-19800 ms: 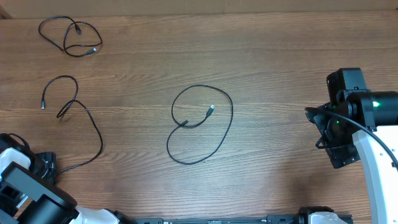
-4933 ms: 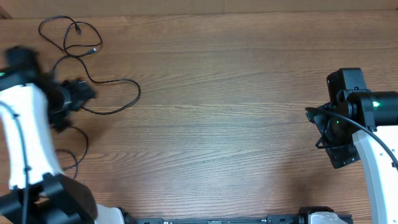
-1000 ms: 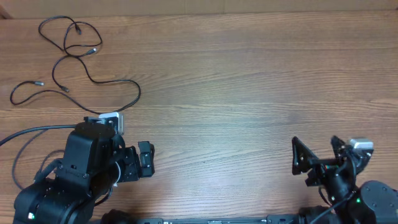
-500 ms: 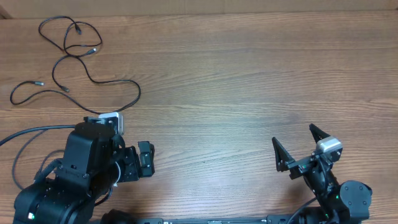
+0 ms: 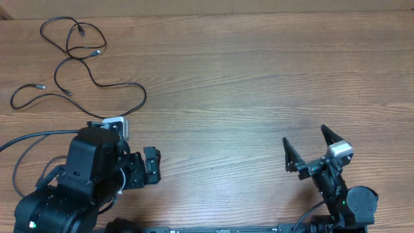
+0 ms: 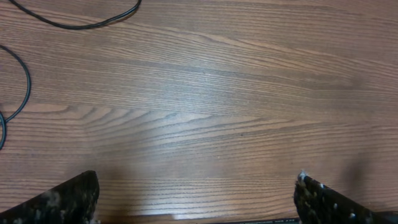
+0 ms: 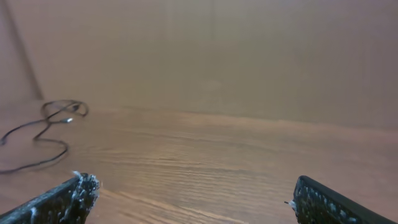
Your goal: Untangle cables
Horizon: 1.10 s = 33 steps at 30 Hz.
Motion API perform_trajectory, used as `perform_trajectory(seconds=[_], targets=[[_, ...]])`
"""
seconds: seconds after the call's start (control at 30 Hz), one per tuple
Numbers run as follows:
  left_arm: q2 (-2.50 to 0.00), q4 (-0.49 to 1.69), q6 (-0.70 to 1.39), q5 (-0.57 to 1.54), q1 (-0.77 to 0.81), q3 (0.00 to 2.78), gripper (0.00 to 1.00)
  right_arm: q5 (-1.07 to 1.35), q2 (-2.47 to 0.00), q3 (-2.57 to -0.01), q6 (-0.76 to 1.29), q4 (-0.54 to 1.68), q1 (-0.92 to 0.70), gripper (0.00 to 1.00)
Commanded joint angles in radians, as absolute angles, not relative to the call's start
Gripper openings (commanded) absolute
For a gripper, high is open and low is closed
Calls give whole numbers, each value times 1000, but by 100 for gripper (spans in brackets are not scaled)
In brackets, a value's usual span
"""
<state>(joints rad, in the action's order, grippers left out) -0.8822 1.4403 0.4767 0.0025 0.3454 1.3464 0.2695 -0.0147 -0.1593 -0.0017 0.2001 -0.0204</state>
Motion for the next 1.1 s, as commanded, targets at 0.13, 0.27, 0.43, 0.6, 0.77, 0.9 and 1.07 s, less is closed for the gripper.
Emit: perform_trajectory(seconds=[0.13,0.27,0.43,0.6,0.77,0.9,1.07], targets=[[-883,1436,494,-11,348,1345,100,164,-3,-113,52,162,-17,100],[-883,1436,494,-11,347,1345,100,165,-3,-69,52,79,-17,100],[-883,1436,494,-11,348,1345,99,165,-3,-7,52,8,-17,100],[-883,1436,494,-11,348,1345,100,158,-3,-7,52,59,-17,100],[-883,1436,494,-11,348,1345,100,157,-3,-7,52,73,-17,100],[-883,1436,494,-11,347,1345,99,147,-3,-8,52,74,-13,100],[-883,1436,494,-11,347,1345,100,146,-3,-8,51,76,-10,100]])
